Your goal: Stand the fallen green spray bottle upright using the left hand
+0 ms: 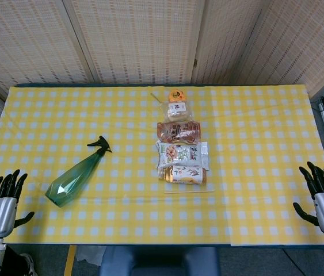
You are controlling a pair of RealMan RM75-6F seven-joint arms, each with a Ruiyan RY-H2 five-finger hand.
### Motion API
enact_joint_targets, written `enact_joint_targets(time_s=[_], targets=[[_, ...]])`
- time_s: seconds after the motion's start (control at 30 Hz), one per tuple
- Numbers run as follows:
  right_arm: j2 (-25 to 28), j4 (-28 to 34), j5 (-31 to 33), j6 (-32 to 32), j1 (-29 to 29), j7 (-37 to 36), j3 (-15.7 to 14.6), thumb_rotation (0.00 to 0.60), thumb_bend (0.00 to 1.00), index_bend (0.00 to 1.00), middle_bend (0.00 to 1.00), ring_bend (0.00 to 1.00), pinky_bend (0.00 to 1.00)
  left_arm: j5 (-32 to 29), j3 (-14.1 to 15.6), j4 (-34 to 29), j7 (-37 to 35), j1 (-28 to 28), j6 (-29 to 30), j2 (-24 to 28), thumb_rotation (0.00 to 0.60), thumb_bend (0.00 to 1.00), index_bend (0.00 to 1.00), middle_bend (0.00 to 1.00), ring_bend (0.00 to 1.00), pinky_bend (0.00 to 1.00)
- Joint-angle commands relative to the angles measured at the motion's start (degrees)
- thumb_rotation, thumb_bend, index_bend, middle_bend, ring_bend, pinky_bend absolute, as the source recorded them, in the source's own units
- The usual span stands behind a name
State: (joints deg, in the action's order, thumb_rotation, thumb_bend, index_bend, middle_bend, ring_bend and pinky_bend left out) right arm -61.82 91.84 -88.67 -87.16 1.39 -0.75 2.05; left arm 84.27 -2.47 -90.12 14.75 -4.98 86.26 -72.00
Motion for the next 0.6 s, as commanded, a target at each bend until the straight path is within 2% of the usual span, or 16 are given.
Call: enact_joint_targets(time_s=[0.03, 0.27, 0.33, 0.43, 0.47, 0.53, 0.6], targets=[[0.0, 0.0, 0.0, 0.0, 0.0, 0.0, 0.0, 0.6, 0.31, 0.0, 0.0, 0.0, 0.0, 0.0, 0.0, 0.1, 0.0, 0.0, -0.1, 0.0, 0.6, 0.14, 0.0, 0.0, 0.0, 0.0], [0.5, 0.3, -1.2, -1.7, -0.8, -0.6, -0.5, 0.6, 0.31, 0.0, 0.0, 0.0, 0.0, 1.2, 0.3, 0.0, -0.3, -0.4, -0.2, -0.7, 0.6, 0.14, 0.0, 0.0, 0.0, 0.0], [0.6, 0.4, -1.7, -2.4, -1.1, -0.8, -0.6, 0.6, 0.31, 0.0, 0.0, 0.0, 0.0, 2.6, 0.3, -0.5, -0.8, -0.1, 1.6, -1.9, 0.6, 0.14, 0.0, 0.08, 0.04, 0.06], [0.8, 0.3, -2.3, -2.8, -1.4, -1.2, -0.9, 0.6, 0.3, 0.0, 0.0, 0.0, 0.0, 5.2, -0.2, -0.5, -1.5, 0.1, 4.9, -4.3, 0.6, 0.15, 0.0, 0.26, 0.24, 0.33], [0.8, 0.4, -2.3, -2.8, -1.4, -1.3, -0.9, 0.6, 0.31, 0.0, 0.0, 0.0, 0.0, 6.0, -0.4, -0.9, -1.3, 0.1, 5.6, -5.0, 0.6, 0.15, 0.0, 0.35, 0.38, 0.5], [0.9, 0.3, -2.5, -2.8, -1.3, -1.5, -1.0, 0.6, 0.31, 0.0, 0.0, 0.0, 0.0, 7.2, -0.6, -2.5, -0.3, -0.4, 6.0, -6.3, 0.6, 0.15, 0.0, 0.56, 0.61, 0.74], [1.0, 0.3, -2.9, -2.8, -1.3, -1.7, -1.1, 0.6, 0.31, 0.0, 0.0, 0.0, 0.0, 7.3, -0.9, -4.0, 2.4, -1.0, 5.3, -7.7, 0.6, 0.15, 0.01, 0.74, 0.78, 0.88]])
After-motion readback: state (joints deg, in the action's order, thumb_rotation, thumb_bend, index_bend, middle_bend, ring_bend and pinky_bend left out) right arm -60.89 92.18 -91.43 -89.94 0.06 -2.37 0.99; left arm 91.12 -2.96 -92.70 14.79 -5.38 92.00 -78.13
